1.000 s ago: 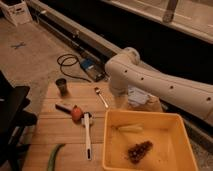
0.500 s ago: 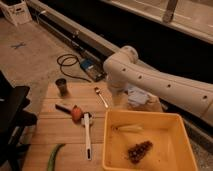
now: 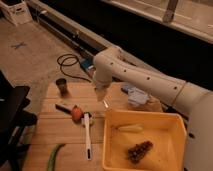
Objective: Place eraser in tray
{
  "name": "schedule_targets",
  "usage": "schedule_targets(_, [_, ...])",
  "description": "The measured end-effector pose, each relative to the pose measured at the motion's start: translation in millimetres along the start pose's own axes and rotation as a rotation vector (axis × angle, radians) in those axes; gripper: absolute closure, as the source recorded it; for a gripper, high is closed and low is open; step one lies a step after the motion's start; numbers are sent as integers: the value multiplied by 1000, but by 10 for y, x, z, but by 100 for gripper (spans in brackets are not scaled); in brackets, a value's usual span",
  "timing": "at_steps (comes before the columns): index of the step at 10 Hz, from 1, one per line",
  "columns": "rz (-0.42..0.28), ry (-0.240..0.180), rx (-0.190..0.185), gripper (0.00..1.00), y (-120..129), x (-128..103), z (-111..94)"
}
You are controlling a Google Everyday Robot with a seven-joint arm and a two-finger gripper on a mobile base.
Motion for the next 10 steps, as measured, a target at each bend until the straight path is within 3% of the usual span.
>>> schedule_targets(3, [45,-68,-15,35,-118,-233,323])
schedule_targets(5, [63,-86,-27,35,-148,-325,446])
schedule_targets(6, [115,-101,-48,35,-142,-535,679])
schedule_targets(8, [102,-92,-47,35,-110,-667,737])
schedule_targets(10, [105,-90,-46,35,-107,-635,731])
